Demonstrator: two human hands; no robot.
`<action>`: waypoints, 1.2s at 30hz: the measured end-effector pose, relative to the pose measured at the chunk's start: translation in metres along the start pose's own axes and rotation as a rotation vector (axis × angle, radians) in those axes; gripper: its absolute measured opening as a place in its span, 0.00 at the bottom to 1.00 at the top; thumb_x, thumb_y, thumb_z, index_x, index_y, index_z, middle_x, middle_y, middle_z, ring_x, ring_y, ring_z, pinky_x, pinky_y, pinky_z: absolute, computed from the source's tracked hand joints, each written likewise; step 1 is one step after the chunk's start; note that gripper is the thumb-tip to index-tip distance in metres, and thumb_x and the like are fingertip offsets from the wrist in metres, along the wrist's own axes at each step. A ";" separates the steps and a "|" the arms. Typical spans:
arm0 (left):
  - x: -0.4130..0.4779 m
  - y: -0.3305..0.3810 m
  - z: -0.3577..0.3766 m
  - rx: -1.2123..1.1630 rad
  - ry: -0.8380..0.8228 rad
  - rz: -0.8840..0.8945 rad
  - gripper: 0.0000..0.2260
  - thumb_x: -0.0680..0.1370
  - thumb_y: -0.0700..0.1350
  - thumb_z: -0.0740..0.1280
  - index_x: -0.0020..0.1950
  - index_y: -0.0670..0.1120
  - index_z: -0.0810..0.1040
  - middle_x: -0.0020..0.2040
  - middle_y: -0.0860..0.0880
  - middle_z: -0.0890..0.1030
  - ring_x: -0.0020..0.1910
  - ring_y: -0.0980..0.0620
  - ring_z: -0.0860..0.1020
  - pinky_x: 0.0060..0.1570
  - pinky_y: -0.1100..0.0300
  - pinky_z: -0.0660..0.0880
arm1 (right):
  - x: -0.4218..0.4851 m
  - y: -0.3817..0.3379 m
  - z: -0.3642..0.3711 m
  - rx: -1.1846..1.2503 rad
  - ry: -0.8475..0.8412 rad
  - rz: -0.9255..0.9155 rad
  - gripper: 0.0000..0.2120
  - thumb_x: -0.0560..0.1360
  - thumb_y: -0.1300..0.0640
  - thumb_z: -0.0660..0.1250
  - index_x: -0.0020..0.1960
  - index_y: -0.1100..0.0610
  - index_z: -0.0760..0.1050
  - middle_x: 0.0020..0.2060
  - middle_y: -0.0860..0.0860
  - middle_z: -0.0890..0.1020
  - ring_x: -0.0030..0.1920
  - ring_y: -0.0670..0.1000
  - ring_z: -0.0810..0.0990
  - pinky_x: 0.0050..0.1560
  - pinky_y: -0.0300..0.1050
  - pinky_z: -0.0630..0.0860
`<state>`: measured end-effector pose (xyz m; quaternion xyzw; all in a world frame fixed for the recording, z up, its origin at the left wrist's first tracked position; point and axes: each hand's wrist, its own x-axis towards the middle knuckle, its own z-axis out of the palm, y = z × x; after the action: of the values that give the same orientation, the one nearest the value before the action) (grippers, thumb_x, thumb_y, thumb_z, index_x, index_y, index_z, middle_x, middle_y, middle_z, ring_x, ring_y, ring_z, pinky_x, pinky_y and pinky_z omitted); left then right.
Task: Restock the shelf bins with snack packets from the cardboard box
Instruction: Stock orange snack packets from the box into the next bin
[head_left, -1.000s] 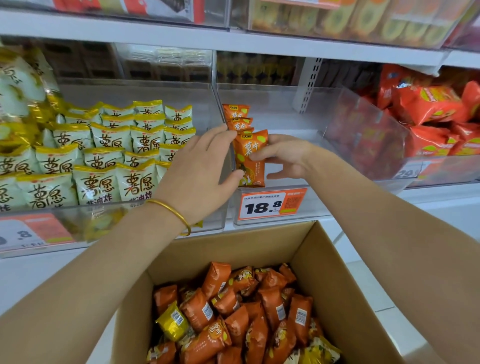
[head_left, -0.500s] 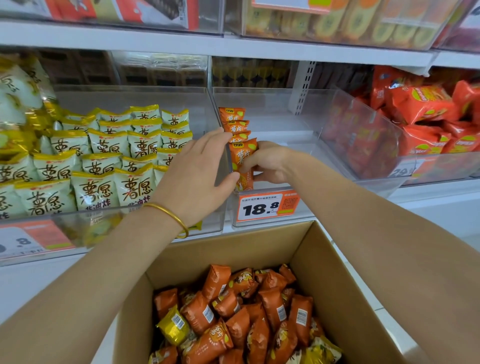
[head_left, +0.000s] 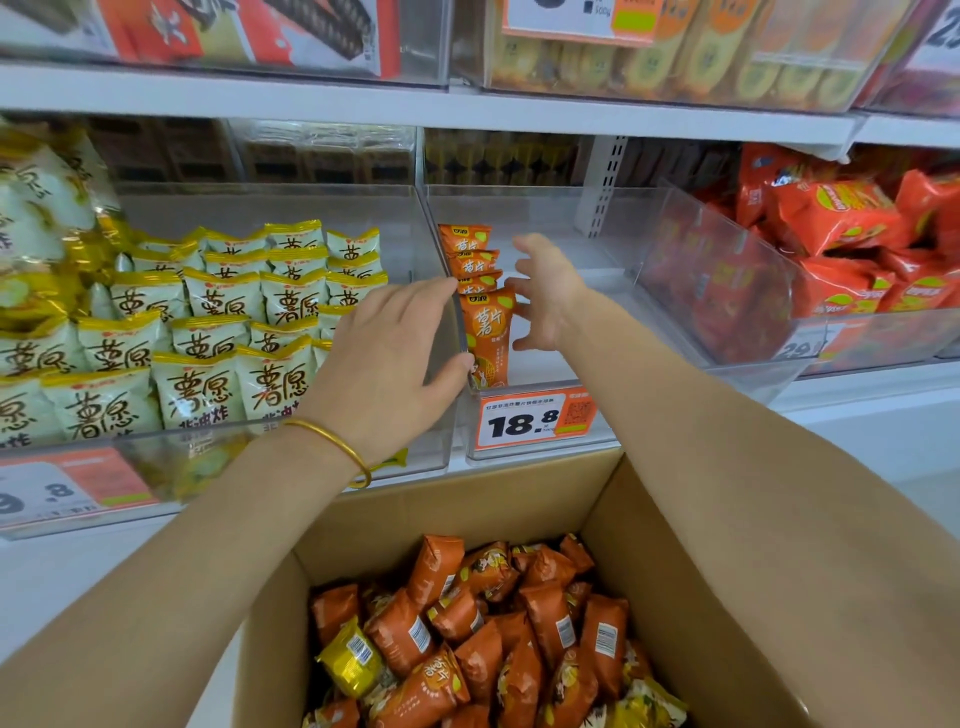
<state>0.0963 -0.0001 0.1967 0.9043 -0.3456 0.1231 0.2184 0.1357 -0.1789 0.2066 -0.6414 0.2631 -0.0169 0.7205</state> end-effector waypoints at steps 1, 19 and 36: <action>0.000 0.000 0.000 -0.005 -0.001 0.002 0.28 0.78 0.53 0.62 0.76 0.48 0.58 0.73 0.50 0.64 0.73 0.50 0.58 0.70 0.54 0.57 | 0.002 -0.002 0.004 -0.008 0.013 0.001 0.27 0.80 0.40 0.53 0.74 0.53 0.59 0.69 0.53 0.71 0.69 0.56 0.69 0.68 0.62 0.60; -0.095 0.025 0.014 0.120 -0.133 0.443 0.12 0.76 0.44 0.59 0.52 0.45 0.80 0.57 0.47 0.78 0.54 0.46 0.75 0.50 0.49 0.75 | -0.158 0.081 -0.059 -0.148 0.044 -0.659 0.09 0.78 0.64 0.62 0.50 0.51 0.74 0.48 0.54 0.81 0.37 0.50 0.83 0.41 0.42 0.79; -0.114 0.007 0.061 0.256 -0.530 0.197 0.15 0.80 0.50 0.52 0.59 0.50 0.76 0.55 0.53 0.76 0.56 0.51 0.72 0.51 0.51 0.74 | -0.068 0.352 -0.054 -1.546 -0.451 -0.093 0.36 0.76 0.49 0.66 0.77 0.45 0.50 0.76 0.52 0.54 0.71 0.64 0.59 0.63 0.59 0.71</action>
<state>0.0125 0.0313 0.1027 0.8871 -0.4583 -0.0537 -0.0082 -0.0548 -0.1412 -0.0997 -0.9566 0.0216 0.2700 0.1074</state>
